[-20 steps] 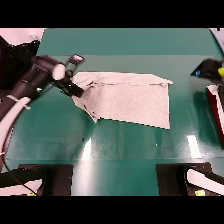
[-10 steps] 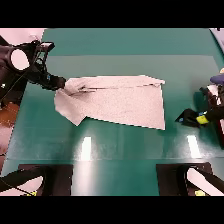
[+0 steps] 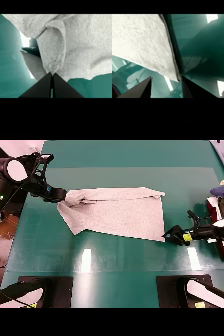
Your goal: Fold the shirts.
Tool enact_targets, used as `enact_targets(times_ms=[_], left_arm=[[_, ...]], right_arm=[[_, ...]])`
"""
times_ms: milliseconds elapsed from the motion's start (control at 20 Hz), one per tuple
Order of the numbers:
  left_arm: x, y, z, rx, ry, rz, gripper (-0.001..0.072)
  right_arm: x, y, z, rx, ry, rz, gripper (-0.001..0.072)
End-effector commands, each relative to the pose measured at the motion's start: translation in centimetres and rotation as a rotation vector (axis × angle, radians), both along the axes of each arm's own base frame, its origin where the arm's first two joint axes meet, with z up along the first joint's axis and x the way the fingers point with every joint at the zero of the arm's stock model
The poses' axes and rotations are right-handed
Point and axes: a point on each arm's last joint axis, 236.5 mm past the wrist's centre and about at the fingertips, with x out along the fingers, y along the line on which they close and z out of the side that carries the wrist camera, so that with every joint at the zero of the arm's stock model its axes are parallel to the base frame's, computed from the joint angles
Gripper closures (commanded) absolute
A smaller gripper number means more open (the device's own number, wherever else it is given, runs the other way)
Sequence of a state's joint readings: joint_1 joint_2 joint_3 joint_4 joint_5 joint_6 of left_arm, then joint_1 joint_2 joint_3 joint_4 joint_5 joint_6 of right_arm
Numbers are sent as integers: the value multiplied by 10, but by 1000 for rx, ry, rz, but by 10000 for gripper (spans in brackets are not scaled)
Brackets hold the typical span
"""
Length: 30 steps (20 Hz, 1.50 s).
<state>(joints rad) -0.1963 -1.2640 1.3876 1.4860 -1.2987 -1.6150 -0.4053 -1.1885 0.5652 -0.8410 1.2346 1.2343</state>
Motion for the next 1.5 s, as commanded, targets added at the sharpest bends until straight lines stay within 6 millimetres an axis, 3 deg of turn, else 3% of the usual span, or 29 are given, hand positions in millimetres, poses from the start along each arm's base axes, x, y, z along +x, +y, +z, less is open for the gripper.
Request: enact_targets(times_ms=[0,100,200,250,350,400,500,600,700,800,900,1000,1050,1150,1250,1350,1450], left_arm=[[0,-1,1,-6,1,1,688],[0,-1,1,-6,1,1,688],[-1,-4,1,-18,1,0,688],[0,-7,2,-34,-3,-2,688],[6,-16,9,-75,-35,-2,688],[11,-17,18,-86,-68,0,688],[26,-21,57,-119,-185,9,688],[35,-23,126,-162,-359,5,688],[31,-22,215,-205,-571,0,688],[6,-16,313,-252,-811,-5,688],[-33,-3,397,-281,-1037,1,688],[-83,12,466,-314,-1256,13,688],[-109,19,490,-329,-1341,17,688],[-156,31,521,-349,-1464,23,688],[-194,39,539,-366,-1544,23,688],[-217,43,547,-374,-1586,23,688],[-221,44,544,-371,-1574,21,688]], right_arm=[[4,2,-9,17,9,-24,285],[6,0,-9,8,-11,-14,492],[11,-3,-5,-18,-57,-11,595],[15,-6,0,-34,-86,-16,699],[30,-8,20,-56,-180,-43,700],[43,-9,40,-55,-246,-60,700],[77,-12,102,-58,-435,-93,700],[109,-14,191,-59,-674,-126,701],[127,-19,291,-103,-926,-145,702],[126,-22,391,-174,-1171,-155,702],[108,-19,483,-250,-1392,-154,703],[80,-7,556,-311,-1566,-128,703],[64,0,586,-333,-1640,-112,703],[40,5,622,-396,-1703,-111,703],[27,-4,636,-516,-1695,-133,703],[21,-23,639,-624,-1648,-194,703],[23,-47,628,-691,-1577,-275,703]])
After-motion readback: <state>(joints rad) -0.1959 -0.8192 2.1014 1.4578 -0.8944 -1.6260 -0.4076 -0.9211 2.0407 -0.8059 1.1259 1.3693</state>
